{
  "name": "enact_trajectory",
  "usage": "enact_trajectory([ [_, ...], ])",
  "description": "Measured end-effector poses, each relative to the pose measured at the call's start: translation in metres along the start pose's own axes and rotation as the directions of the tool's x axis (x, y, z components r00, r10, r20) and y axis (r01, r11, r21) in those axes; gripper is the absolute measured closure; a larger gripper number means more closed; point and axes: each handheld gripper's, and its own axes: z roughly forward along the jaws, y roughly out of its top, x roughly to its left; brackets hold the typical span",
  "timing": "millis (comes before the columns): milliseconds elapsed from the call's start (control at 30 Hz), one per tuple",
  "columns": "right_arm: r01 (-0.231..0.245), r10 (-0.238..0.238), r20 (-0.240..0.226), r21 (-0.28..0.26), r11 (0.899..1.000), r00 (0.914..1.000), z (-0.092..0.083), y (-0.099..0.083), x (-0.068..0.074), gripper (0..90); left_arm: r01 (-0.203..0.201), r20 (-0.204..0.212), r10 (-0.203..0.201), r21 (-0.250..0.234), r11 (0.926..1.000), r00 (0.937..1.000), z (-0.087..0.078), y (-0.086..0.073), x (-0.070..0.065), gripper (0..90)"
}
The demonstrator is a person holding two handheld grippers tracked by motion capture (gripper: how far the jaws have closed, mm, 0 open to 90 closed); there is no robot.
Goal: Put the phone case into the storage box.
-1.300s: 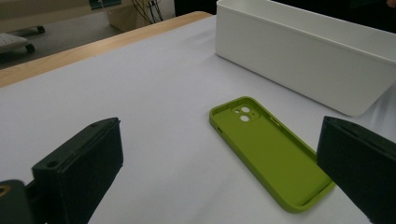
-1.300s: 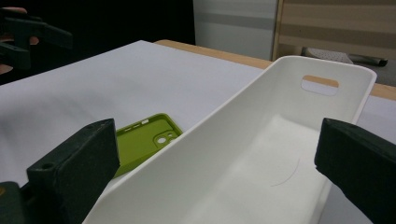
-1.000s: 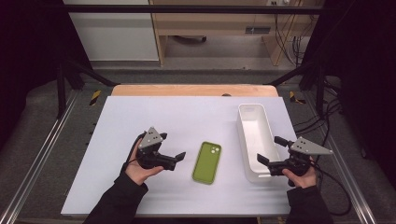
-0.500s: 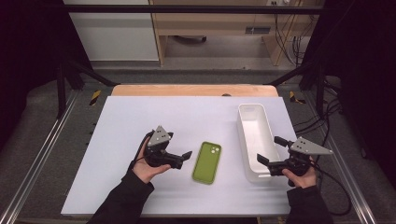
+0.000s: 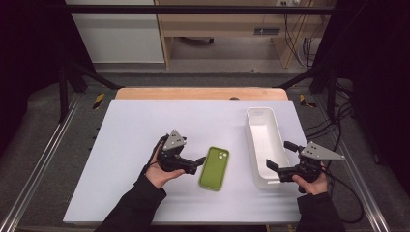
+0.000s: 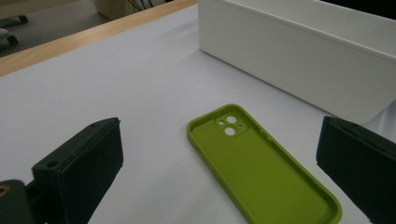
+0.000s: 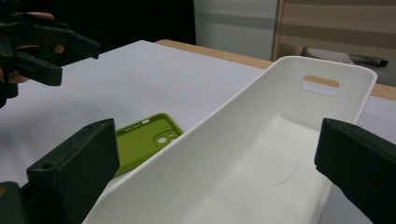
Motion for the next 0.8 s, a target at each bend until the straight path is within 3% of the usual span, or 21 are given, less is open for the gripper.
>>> enact_trajectory([
  [800, -0.001, 0.001, -0.003, -0.001, 1.0, 1.0, 0.0, 0.0, 0.0, 0.5, 0.008, -0.008, -0.007, 0.082, 0.9966, 0.9999, 0.034, -0.005, -0.009, 1.3],
])
